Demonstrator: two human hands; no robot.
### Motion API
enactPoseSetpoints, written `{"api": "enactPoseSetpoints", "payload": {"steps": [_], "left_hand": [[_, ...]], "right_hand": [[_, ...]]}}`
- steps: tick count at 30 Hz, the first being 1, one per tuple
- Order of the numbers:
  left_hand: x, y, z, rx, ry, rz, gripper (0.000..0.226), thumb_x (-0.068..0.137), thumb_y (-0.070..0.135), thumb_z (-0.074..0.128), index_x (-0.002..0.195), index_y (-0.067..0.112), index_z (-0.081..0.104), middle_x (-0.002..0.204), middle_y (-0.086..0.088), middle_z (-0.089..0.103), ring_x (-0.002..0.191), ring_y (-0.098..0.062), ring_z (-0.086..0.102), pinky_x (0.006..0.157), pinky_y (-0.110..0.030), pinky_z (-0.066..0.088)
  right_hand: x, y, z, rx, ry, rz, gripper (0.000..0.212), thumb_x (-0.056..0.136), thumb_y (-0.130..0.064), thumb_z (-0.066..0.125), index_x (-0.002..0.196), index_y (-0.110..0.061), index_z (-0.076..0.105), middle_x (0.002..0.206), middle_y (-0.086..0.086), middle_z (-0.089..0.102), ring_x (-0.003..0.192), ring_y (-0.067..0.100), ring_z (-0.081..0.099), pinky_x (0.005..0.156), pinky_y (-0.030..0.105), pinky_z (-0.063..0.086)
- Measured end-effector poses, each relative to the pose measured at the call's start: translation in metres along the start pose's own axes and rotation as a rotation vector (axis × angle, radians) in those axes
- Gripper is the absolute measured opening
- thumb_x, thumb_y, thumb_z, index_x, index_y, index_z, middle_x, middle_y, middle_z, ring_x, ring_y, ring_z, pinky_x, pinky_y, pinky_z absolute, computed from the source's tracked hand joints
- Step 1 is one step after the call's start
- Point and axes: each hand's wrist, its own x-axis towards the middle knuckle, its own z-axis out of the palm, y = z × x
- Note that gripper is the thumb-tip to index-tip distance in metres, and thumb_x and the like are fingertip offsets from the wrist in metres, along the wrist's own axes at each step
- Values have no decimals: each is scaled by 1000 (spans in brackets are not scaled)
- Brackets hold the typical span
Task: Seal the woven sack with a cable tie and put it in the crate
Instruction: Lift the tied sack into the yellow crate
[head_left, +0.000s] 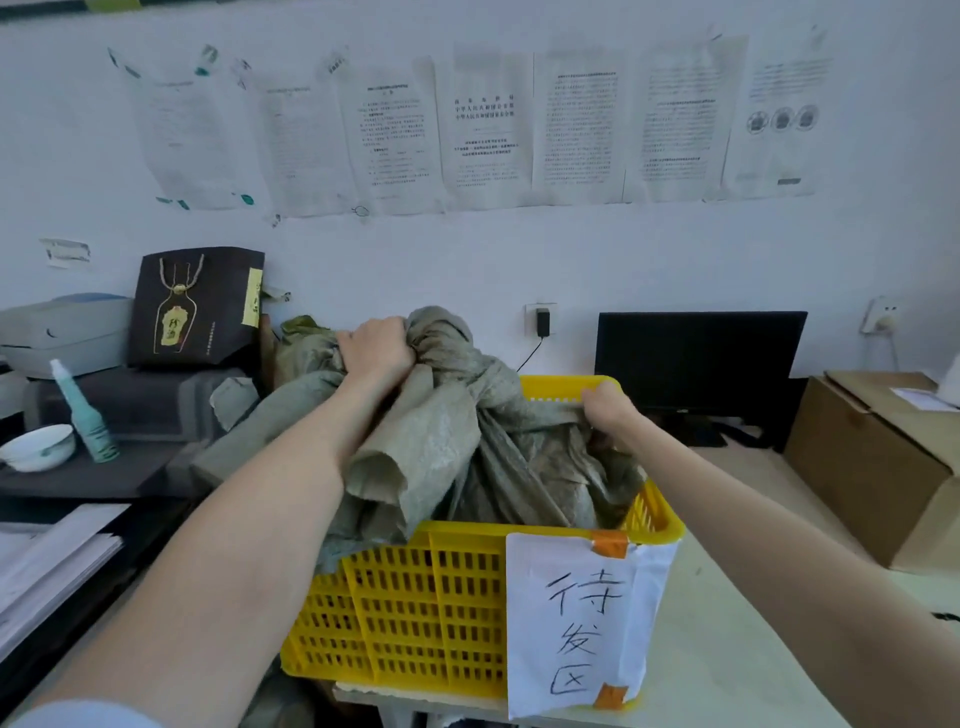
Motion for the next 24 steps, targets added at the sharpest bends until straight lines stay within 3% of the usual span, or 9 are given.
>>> {"api": "enactPoseSetpoints", "payload": {"steps": [3,7,11,14,16,18,20,22,24], "left_hand": [[-14,-13,20,61,-33,3,23,81,14,53,104,18,59,107,-11,66,106,-31,57,92,-40,32],[-21,-25,36,66,-211,-16,52,80,32,63,122,12,40,124,-14,57,117,-33,50,97,-51,30],[-18,-28,16,242,-282,-10,72,80,54,54,136,18,27,137,-14,47,124,-38,44,99,-61,28],[-17,-27,-3,378,-291,30,68,83,59,46,136,17,33,134,-12,52,119,-35,51,93,-48,41],[-19,-19,-10,378,-278,64,64,88,55,44,137,15,36,135,-13,51,119,-35,51,89,-42,43],[-22,-7,-10,235,-260,59,56,92,48,43,133,10,40,133,-17,52,116,-37,52,87,-41,44],[-25,7,-7,-9,-237,37,44,94,37,44,124,5,43,126,-20,55,111,-38,54,82,-38,43],[-30,22,-2,-271,-219,-14,34,95,27,44,118,2,45,121,-21,57,108,-38,54,76,-35,39],[-32,34,4,-520,-218,-115,32,96,22,44,119,0,44,120,-21,56,108,-36,53,76,-34,38]], "right_hand": [[0,16,21,55,-165,31,48,100,-16,37,140,6,22,137,21,45,112,32,53,94,45,46],[0,32,36,-39,-325,6,46,99,-16,40,142,-12,24,140,19,40,123,32,44,91,37,42],[6,33,30,-112,-328,-15,50,95,-17,49,141,-15,29,134,20,47,117,34,50,97,45,46],[5,25,23,-207,-151,-135,47,92,-15,52,136,-14,36,124,19,56,105,31,56,83,40,48],[-1,13,18,-107,-55,-228,38,93,-14,52,129,-13,42,115,17,59,92,25,55,78,38,47],[-14,-1,12,88,-70,-258,34,92,-23,55,124,-15,46,109,13,59,86,22,54,76,38,47],[-29,-14,6,261,-199,-196,39,89,-38,58,122,-20,45,102,6,58,83,20,55,71,37,47],[-37,-19,2,241,-280,-130,59,77,-62,62,122,-28,43,106,1,60,90,19,55,77,33,45],[-38,-21,-2,139,-291,-113,96,52,-80,67,130,-32,38,125,-1,57,115,21,52,99,36,41]]}}
